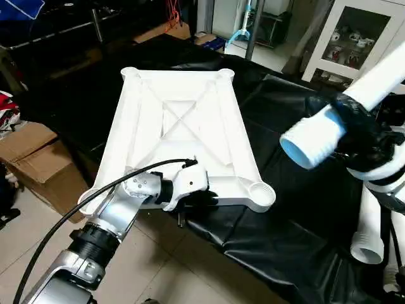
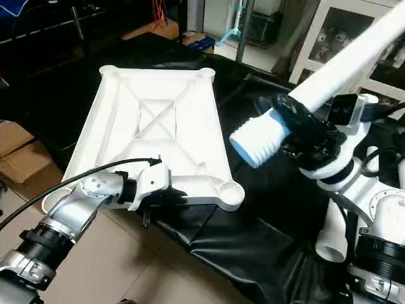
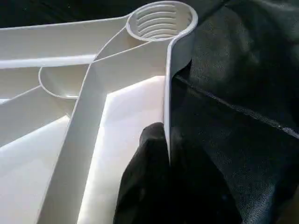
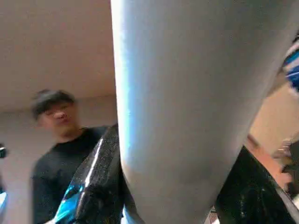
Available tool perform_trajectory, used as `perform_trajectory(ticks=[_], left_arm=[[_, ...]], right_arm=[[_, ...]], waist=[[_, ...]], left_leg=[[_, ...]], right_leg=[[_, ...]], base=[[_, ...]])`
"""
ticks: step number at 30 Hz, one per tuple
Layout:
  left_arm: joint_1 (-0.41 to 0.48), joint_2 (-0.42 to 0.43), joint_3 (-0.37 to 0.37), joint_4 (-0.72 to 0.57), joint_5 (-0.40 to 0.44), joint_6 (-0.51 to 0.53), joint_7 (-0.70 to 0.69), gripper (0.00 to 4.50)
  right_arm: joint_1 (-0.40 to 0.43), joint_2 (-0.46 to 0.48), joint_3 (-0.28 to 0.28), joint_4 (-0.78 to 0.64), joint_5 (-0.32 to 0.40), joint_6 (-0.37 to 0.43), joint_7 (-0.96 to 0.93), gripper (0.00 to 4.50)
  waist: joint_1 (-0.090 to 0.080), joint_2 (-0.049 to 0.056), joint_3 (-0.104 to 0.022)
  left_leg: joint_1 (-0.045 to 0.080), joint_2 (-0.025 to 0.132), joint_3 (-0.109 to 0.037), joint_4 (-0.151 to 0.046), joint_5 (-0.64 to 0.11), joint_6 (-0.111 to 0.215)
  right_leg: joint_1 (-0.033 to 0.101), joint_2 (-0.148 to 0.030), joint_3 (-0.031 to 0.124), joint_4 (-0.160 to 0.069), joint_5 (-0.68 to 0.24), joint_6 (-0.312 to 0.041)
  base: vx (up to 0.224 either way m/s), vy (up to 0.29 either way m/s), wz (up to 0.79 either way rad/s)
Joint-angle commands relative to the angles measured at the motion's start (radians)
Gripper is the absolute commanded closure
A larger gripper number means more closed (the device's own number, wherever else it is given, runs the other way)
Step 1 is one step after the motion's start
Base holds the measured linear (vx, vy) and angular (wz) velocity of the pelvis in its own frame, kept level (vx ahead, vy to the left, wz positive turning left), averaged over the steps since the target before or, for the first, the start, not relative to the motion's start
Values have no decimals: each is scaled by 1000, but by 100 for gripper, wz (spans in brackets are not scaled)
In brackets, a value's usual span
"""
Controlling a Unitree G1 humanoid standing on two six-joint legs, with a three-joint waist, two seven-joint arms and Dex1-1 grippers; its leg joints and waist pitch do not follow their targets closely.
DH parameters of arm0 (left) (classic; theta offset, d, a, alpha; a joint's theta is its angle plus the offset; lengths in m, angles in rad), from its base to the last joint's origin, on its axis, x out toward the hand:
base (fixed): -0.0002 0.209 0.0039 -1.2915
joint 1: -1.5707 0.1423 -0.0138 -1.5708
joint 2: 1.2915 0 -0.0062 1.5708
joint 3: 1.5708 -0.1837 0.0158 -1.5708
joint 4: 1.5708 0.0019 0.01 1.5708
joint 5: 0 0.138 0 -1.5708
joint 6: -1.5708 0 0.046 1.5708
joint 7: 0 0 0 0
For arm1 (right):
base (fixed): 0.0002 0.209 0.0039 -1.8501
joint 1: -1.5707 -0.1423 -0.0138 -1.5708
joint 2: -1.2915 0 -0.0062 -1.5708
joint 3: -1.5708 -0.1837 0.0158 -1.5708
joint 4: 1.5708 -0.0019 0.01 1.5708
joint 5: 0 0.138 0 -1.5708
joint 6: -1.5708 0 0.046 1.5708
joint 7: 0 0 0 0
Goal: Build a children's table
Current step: Insert table leg to table base
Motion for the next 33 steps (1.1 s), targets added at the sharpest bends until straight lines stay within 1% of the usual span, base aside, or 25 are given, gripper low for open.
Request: perform_trajectory(ticks=[1,3,4,8,10,14,17,18,21,22,23,24,25,26,27,28,29,30,31,32,33], left_arm=[[14,-9,12,-29,-27,1,13,450],[12,-9,11,-29,-26,2,13,450],[11,-9,10,-29,-26,3,12,450],[9,-9,10,-28,-25,5,12,450],[7,-8,10,-27,-23,6,10,450],[6,-6,10,-24,-24,5,7,450],[7,-5,10,-24,-23,4,7,450],[8,-4,9,-25,-21,3,7,450],[8,-4,9,-25,-21,3,7,450],[7,-4,8,-24,-20,3,7,450],[6,-4,8,-23,-18,1,10,450],[5,-5,7,-21,-16,0,12,450],[5,-6,7,-19,-12,-7,18,450],[5,-6,7,-19,-12,-7,18,450],[4,-8,7,-17,-10,-10,23,450],[4,-10,7,-17,-9,-13,27,450],[5,-11,7,-17,-8,-15,29,450],[5,-12,7,-17,-8,-15,30,450],[6,-15,6,-20,-7,-17,36,450],[6,-15,6,-20,-7,-17,36,450],[6,-16,6,-22,-6,-16,37,450]], right_arm=[[-10,-6,-15,-28,62,10,-15,261],[-13,-7,-13,-36,98,11,-31,261],[-13,-7,-14,-37,102,12,-33,261],[-11,-7,-14,-40,125,16,-50,261],[-7,-6,-10,-43,166,9,-69,261],[-2,-5,-5,-51,209,1,-87,261],[0,-3,-3,-56,217,-3,-96,261],[1,7,4,-66,192,-22,-125,261],[0,13,7,-69,172,-34,-141,261],[-1,18,18,-75,127,-56,-163,261],[6,3,111,-69,-118,-168,-227,261],[12,-10,180,-64,-294,-250,-272,261],[34,-46,289,-61,-498,-364,-279,261],[34,-46,289,-61,-498,-364,-279,261],[56,-78,374,-62,-642,-457,-264,261],[69,-92,414,-60,-697,-500,-254,262],[77,-102,443,-58,-735,-531,-247,262],[79,-104,448,-58,-742,-537,-246,262],[105,-125,520,-54,-838,-626,-231,262],[107,-126,525,-54,-845,-634,-230,262],[113,-129,540,-54,-866,-656,-227,262]], waist=[[9,-8,-67],[10,-9,-67],[10,-8,-67],[10,-9,-67],[11,-10,-66],[11,-8,-65],[12,-8,-66],[12,-7,-65],[10,-6,-64],[9,-7,-63],[10,-2,-63],[3,-8,-61],[-1,-6,-61],[0,-6,-60],[-2,-6,-58],[-2,-8,-59],[1,-8,-61],[-1,-8,-60],[1,-10,-62],[-1,-10,-60],[-1,-8,-59]], left_leg=[[29,51,-19,-64,98,109],[28,51,-18,-64,96,109],[28,51,-19,-65,97,107],[27,50,-19,-65,100,102],[28,49,-18,-65,94,100],[27,50,-19,-66,86,96],[27,49,-19,-66,93,97],[26,49,-19,-66,93,96],[27,48,-19,-67,88,86],[27,48,-18,-68,82,83],[27,49,-19,-68,84,79],[25,45,-19,-68,113,52],[26,42,-19,-68,115,26],[26,42,-20,-69,96,15],[24,39,-18,-72,58,10],[25,43,-19,-71,51,10],[25,45,-21,-70,53,13],[22,41,-20,-70,56,28],[21,47,-22,-68,52,41],[21,46,-21,-68,47,45],[21,46,-22,-69,38,57]], right_leg=[[40,-52,10,-42,245,-330],[40,-53,11,-42,246,-329],[40,-52,10,-43,244,-328],[40,-52,10,-42,241,-325],[40,-52,10,-44,234,-324],[39,-51,10,-44,223,-320],[40,-51,9,-43,232,-318],[40,-51,9,-44,233,-316],[38,-51,9,-45,220,-312],[38,-50,9,-46,214,-311],[36,-51,9,-45,213,-309],[35,-45,6,-47,212,-286],[34,-44,5,-49,197,-272],[35,-47,6,-53,182,-264],[40,-48,11,-55,166,-262],[39,-46,12,-54,182,-255],[41,-49,11,-51,199,-254],[44,-46,14,-50,232,-255],[43,-50,13,-47,249,-259],[43,-47,13,-49,250,-259],[43,-48,15,-48,250,-264]], base=[[0,0,0],[0,0,0],[0,0,0],[0,0,0],[0,0,0],[0,0,0],[0,0,0],[0,0,0],[0,0,0],[0,0,0],[0,0,0],[0,0,0],[0,0,0],[0,0,0],[0,0,0],[0,0,0],[0,0,0],[0,0,0],[0,0,0],[0,0,0],[0,0,0]])
